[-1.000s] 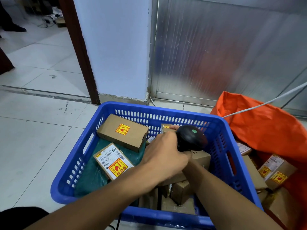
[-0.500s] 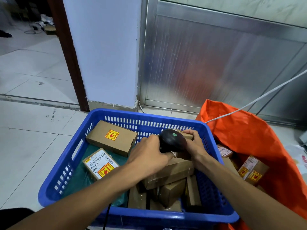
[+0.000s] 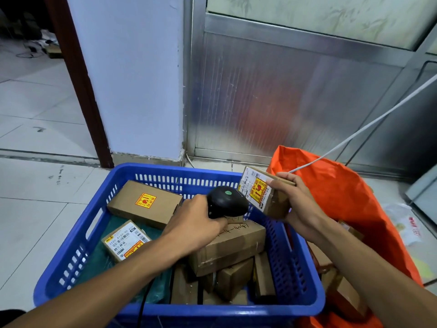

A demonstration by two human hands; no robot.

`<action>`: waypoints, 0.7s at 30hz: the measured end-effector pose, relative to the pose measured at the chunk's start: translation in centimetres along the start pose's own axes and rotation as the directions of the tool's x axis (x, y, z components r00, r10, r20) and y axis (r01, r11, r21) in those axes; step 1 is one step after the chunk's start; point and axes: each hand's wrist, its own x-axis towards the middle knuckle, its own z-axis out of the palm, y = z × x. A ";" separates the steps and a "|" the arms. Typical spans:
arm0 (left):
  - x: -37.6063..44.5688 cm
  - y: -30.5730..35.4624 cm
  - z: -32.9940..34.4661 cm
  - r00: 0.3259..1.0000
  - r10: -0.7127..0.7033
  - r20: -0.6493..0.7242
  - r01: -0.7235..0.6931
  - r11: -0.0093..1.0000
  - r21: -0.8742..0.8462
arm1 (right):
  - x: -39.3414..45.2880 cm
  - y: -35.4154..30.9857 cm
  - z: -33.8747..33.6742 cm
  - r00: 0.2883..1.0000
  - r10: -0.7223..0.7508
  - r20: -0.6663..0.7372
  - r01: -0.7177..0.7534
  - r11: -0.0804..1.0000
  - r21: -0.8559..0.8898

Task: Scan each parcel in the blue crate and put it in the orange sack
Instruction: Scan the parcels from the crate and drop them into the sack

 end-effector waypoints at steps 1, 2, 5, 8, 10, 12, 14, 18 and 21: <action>0.1 -0.1 0.0 1.000 0.001 -0.002 -0.001 1.000 -0.007 | -0.3 -0.3 -0.2 1.000 -0.005 0.007 0.004 1.000 0.014; 0.2 -0.1 0.1 1.000 0.000 -0.003 0.000 1.000 -0.016 | -0.5 -0.6 -0.5 1.000 -0.004 0.019 0.003 1.000 0.028; 0.4 -0.3 0.2 1.000 -0.017 0.014 0.018 0.998 -0.061 | -1.1 -0.7 -1.4 0.998 0.002 0.055 -0.005 0.999 0.053; 0.6 -0.5 0.4 1.000 -0.018 -0.001 0.018 0.995 -0.102 | -1.1 -0.2 -2.2 0.997 0.020 0.071 -0.025 0.997 0.071; 0.7 -0.4 0.5 0.999 -0.017 -0.028 0.015 0.995 -0.095 | -0.9 0.2 -2.5 0.997 0.027 0.070 -0.031 0.998 0.054; 0.8 -0.4 0.5 0.999 -0.022 -0.048 0.017 0.995 -0.097 | -0.6 0.6 -2.7 0.997 0.026 0.071 -0.028 0.999 0.029; 0.9 -0.5 0.5 0.998 -0.027 -0.059 0.020 0.993 -0.113 | -0.5 0.8 -2.6 0.996 0.026 0.086 -0.027 1.000 0.012; 1.1 -0.8 0.3 0.995 -0.028 -0.098 0.017 0.993 -0.114 | -0.5 1.0 -2.1 0.988 0.024 0.155 -0.023 1.000 -0.008; 1.2 -0.7 0.2 0.992 -0.032 -0.118 0.017 0.991 -0.130 | -0.6 0.9 -1.8 0.979 0.026 0.201 -0.029 1.000 0.009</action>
